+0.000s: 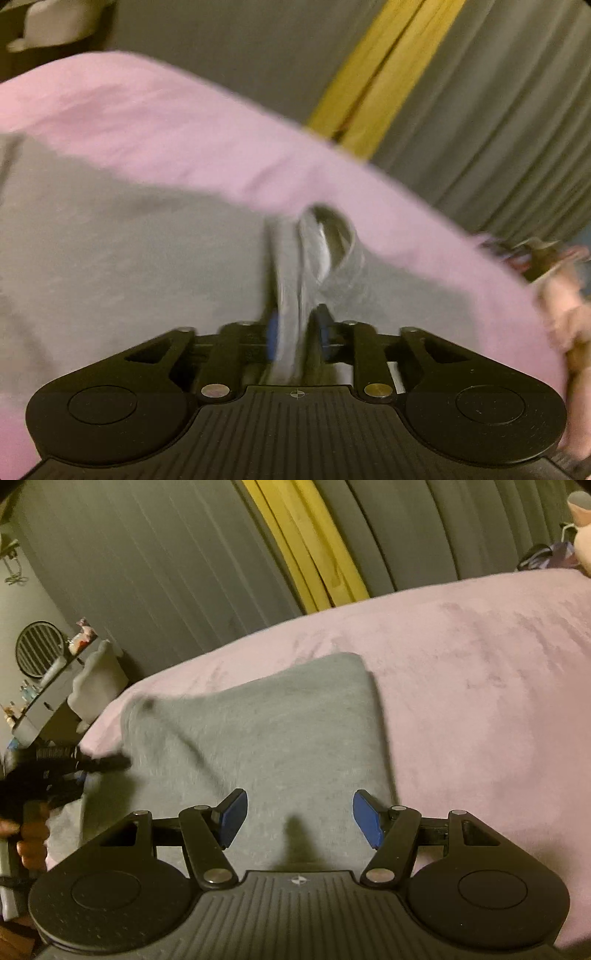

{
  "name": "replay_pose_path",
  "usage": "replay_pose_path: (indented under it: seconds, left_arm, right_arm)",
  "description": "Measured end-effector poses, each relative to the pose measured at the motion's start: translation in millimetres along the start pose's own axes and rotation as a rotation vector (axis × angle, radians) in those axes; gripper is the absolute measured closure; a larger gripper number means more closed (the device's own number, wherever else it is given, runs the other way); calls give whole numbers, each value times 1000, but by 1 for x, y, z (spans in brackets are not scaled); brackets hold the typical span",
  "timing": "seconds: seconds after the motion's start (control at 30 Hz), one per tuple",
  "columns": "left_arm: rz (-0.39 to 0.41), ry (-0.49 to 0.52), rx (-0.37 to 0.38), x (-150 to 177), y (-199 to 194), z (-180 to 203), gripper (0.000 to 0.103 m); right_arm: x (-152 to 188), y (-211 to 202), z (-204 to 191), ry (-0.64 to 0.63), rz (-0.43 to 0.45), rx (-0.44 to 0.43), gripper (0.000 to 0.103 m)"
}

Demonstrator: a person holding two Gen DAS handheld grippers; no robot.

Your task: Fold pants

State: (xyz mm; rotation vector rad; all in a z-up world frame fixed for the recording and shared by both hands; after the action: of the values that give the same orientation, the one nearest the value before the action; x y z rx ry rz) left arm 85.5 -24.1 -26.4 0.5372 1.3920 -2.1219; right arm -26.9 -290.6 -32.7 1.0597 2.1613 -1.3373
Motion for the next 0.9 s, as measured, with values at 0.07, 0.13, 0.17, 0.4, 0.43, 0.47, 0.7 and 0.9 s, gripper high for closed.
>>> replay_pose_path:
  seconds: [0.07, 0.13, 0.17, 0.4, 0.43, 0.47, 0.7, 0.9]
  left_arm:
    - [7, -41, -12, 5, -3, -13, 66]
    - [52, -73, -11, 1, -9, -16, 62]
    - [84, -70, -10, -3, -12, -12, 59]
    - [176, 46, 119, -1, 8, 37, 29]
    - [160, 80, 93, 5, 19, 40, 32]
    - [139, 118, 42, 7, 30, 38, 35]
    - [110, 128, -112, 10, 31, 7, 85]
    - [84, -86, -73, 7, -10, -29, 65]
  right_arm:
    - [0, 2, 1, 6, -5, 6, 39]
    - [0, 3, 0, 2, -5, 9, 39]
    - [0, 2, -1, -5, -2, 12, 39]
    - [5, 10, -7, -63, -18, 39, 55]
    - [6, 13, -7, -65, -26, 48, 55]
    - [7, 14, -5, -66, -33, 56, 55]
    - [9, 20, -3, -61, -55, 79, 55]
    - [9, 17, -1, -44, -48, 68, 54]
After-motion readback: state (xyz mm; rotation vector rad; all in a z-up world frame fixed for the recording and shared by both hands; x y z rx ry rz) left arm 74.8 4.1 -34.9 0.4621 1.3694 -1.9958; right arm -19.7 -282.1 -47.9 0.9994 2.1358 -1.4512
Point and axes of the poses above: each gripper's, at about its wrist camera, not at the fingertips, and y roughly the way its jaws point, z to its right, x to its underside, the point moved 8 cm from there along y, roughly the way its jaws point, and after that the axes turned 2 degrees about z, right-handed, at the moved point
